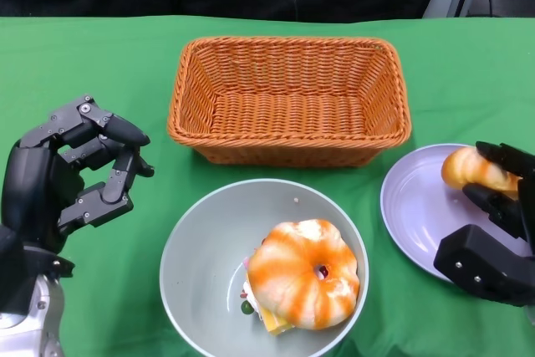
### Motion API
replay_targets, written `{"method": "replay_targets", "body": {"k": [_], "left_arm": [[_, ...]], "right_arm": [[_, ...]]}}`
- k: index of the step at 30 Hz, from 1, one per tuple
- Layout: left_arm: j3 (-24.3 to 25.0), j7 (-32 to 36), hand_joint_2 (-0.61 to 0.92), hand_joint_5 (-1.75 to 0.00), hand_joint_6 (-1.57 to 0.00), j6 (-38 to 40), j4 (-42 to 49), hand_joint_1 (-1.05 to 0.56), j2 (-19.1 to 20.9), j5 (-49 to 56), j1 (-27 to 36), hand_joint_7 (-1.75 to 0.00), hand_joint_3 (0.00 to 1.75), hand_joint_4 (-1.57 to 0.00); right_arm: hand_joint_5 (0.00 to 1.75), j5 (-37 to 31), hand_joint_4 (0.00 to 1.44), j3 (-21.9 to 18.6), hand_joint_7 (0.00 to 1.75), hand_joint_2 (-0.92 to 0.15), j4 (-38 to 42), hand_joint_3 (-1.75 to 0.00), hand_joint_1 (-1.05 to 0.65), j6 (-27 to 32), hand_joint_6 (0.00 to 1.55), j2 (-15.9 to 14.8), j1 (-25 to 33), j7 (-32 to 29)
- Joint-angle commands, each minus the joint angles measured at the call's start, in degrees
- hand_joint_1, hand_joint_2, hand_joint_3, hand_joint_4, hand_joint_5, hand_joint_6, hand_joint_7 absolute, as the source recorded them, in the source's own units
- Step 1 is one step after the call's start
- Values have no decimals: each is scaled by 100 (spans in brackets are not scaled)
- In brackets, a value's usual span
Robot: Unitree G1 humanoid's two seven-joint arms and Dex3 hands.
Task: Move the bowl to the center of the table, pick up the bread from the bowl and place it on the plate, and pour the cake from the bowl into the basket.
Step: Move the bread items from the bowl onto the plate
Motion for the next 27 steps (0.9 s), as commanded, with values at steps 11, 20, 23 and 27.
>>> {"method": "replay_targets", "body": {"k": [11,20,23,27], "left_arm": [[14,50,60,-150,-81,-121,-49,-5,62,42,102,-123,102,-75],[-13,97,62,-149,-81,19,-170,-3,50,33,135,-122,101,-75],[-11,109,61,-149,-82,52,-204,-3,45,11,149,-122,101,-75],[1,70,61,-149,-81,6,-159,-4,61,-35,137,-122,101,-75]], "right_arm": [[137,211,73,122,14,-92,411,-5,-22,100,113,289,-206,-124],[135,264,73,294,14,-92,368,-3,-20,46,112,368,-149,129],[126,227,76,387,12,-91,390,-2,-20,178,112,376,-144,186],[97,185,81,535,4,-92,335,-1,-25,409,106,332,-115,360]]}}
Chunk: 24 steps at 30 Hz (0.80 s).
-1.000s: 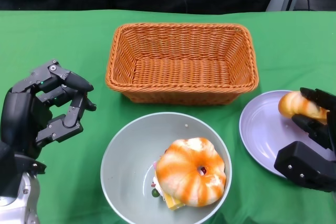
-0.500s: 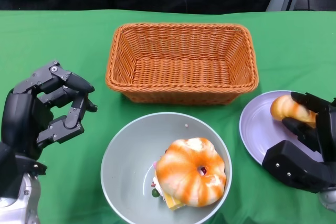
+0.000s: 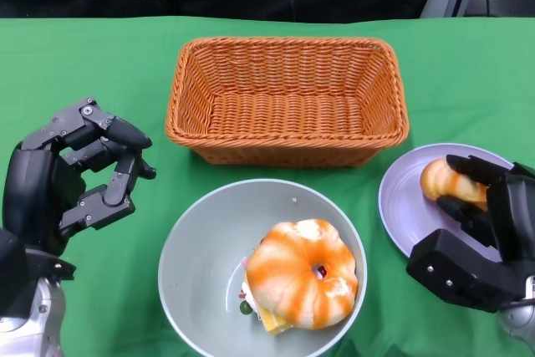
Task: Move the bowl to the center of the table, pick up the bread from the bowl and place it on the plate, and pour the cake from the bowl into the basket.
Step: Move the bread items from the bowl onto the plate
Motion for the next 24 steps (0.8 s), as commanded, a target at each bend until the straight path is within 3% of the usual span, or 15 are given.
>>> {"method": "replay_targets", "body": {"k": [1,4,7,12,15,19,24], "left_arm": [[53,13,61,-149,-81,-30,-9,-4,74,-47,47,-122,101,-75],[51,23,62,-149,-81,10,-33,-4,94,-31,50,-123,101,-75],[56,-18,61,-150,-81,23,-8,-4,104,-76,37,-124,100,-75],[53,-43,60,-150,-81,-13,55,-5,110,-82,21,-124,102,-75],[43,7,60,-150,-81,-18,47,-4,100,-19,22,-124,102,-75],[38,-38,61,-151,-81,-73,84,-4,101,-34,2,-124,102,-75],[37,-2,61,-151,-82,-27,61,-5,93,-34,2,-124,101,-75]], "right_arm": [[86,-57,80,137,2,-92,-42,-1,-28,293,101,-56,45,226],[28,-66,81,217,0,-92,-163,-1,-36,558,86,-54,79,403],[6,-5,72,243,0,-92,-346,-2,-42,714,74,-38,119,610],[0,-5,45,279,0,-92,-808,-9,-55,932,55,-72,221,1030],[0,-6,38,276,0,-92,-1112,-13,-62,1064,47,-105,301,1271],[0,-52,34,286,0,-92,-1539,-17,-69,1247,41,-145,432,1517],[2,-78,39,271,3,-92,-1830,-19,-72,1260,47,-125,567,1468]]}}
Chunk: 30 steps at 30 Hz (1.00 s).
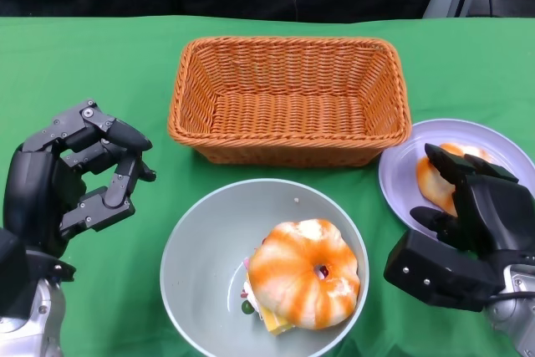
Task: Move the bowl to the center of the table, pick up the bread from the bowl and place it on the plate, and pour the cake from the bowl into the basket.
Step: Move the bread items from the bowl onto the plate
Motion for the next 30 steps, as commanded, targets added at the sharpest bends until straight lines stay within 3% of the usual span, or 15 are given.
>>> {"method": "replay_targets", "body": {"k": [1,9,16,21,26,30], "left_arm": [[46,17,61,-151,-82,-18,-5,-5,77,-36,-1,-124,101,-75],[65,-35,60,-151,-82,-54,128,-3,96,-85,-70,-125,103,-75],[65,-1,59,-151,-81,-112,164,-5,90,-39,-94,-125,103,-75],[58,-32,61,-150,-81,-176,276,-3,89,-50,-159,-125,102,-75],[40,51,61,-149,-82,-228,374,-4,72,35,-232,-124,101,-76],[39,52,61,-149,-81,-233,437,-5,72,34,-276,-125,101,-75]], "right_arm": [[2,-48,39,-5,3,-92,-230,-19,-72,33,48,-91,141,-65],[8,-178,53,-30,6,-92,-443,-21,-69,146,64,-29,194,-360],[6,-162,54,-77,2,-92,-1231,-22,-67,9,63,-88,447,-236],[8,-92,58,-152,1,-92,-2981,-18,-68,194,62,-184,1021,707],[7,27,60,-247,0,-92,-5029,-20,-72,1007,58,-233,1597,2346],[7,14,62,-293,0,-92,-6045,-19,-74,1453,57,-247,1904,3244]]}}
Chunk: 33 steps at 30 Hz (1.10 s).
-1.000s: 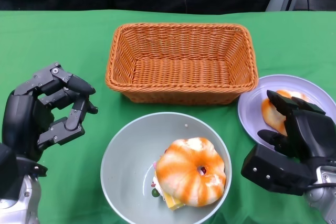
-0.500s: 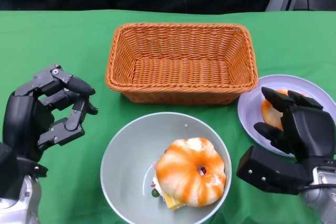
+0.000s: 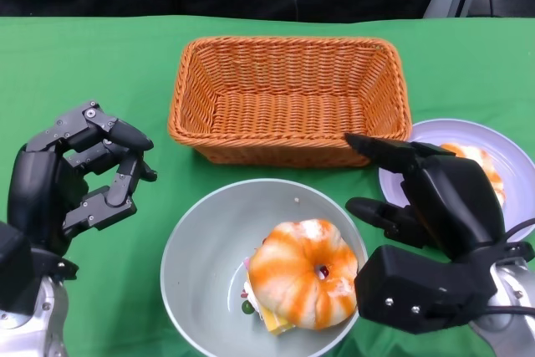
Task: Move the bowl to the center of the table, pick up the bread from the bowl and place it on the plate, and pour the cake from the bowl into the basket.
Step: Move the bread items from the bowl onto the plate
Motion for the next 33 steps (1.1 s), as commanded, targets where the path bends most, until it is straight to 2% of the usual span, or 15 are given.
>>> {"method": "replay_targets", "body": {"k": [1,6,10,13,21,29,33], "left_arm": [[48,46,61,-149,-81,-84,76,-5,68,-1,-126,-125,101,-75],[49,50,60,-149,-82,-69,88,-4,48,-29,-160,-125,102,-76],[48,16,61,-149,-82,-88,129,-4,46,-59,-178,-123,102,-76],[32,-25,60,-149,-82,-190,195,-6,63,-35,-194,-124,101,-76],[-14,47,62,-149,-80,-177,192,-2,51,39,-163,-124,103,-75],[-35,97,64,-150,-81,-214,252,-3,35,103,-180,-123,97,-74],[-42,140,63,-150,-81,-261,270,-3,16,141,-186,-123,97,-74]], "right_arm": [[7,41,62,-115,0,-92,-701,-19,-74,302,57,-114,247,586],[5,237,60,-132,0,-92,-1658,-21,-75,701,51,-222,421,1787],[1,378,54,-112,0,-92,-2162,-21,-77,1059,43,-333,368,2707],[0,398,52,-58,0,-92,-2367,-19,-81,1238,41,-354,279,3167],[0,259,50,214,0,-92,-2505,-17,-84,1224,42,-276,149,3521],[1,-217,53,606,1,-92,-2241,-18,-84,805,45,-285,-15,3384],[0,-528,50,792,0,-92,-2083,-20,-86,737,44,-315,-208,3562]]}}
